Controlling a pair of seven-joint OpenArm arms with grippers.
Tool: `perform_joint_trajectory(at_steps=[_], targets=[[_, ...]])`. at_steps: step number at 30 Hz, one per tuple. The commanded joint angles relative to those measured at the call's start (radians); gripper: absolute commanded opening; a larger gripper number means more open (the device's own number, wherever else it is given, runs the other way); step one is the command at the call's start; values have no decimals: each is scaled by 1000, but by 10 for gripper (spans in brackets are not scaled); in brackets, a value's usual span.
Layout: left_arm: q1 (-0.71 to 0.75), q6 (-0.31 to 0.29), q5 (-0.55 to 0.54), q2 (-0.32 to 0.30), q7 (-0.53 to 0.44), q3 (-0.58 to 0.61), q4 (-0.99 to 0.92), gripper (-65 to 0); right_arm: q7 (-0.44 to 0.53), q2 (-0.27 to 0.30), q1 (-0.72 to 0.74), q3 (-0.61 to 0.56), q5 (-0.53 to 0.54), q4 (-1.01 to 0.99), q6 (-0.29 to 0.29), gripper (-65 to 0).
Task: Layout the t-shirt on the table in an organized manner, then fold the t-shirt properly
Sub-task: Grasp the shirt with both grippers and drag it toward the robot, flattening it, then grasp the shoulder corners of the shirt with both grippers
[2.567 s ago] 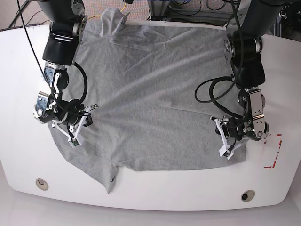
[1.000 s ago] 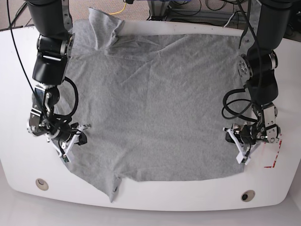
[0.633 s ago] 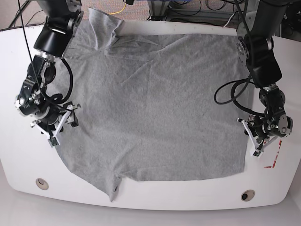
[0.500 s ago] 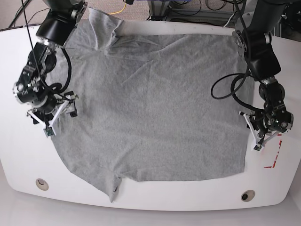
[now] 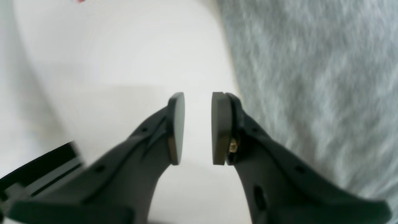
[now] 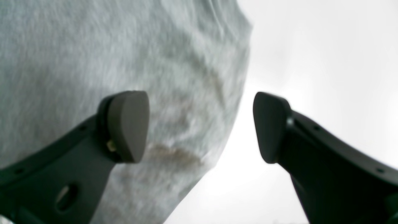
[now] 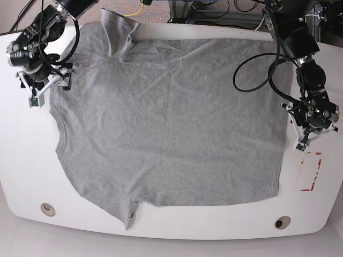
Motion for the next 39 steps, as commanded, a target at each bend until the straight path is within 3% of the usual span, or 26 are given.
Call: perform_joint_trajectory(at_steps=[1,7,9,22,27,39], targets=[[7,-1,6,-11,31,0,84,-440,12,13,-42,42,80,20,1,-149],[87,-1,6,-11,84,-3,229,-281,12,16,-142,96,197,20,1,-151],[115,-1,6,-11,90,-3,258,-268,12,16,-160,108,208,19,1,-152],[281,-1,4,-8,124,-49,351,-267,12,15,-235,150,217,-69,1,-149],[294,-1,4,24,124,-83,354,-267,18,20,-232,144,217,-150,1,-149],[314,-1,4,24,124,-86,356,-267,18,20,-209,107,217,-256,1,-149]])
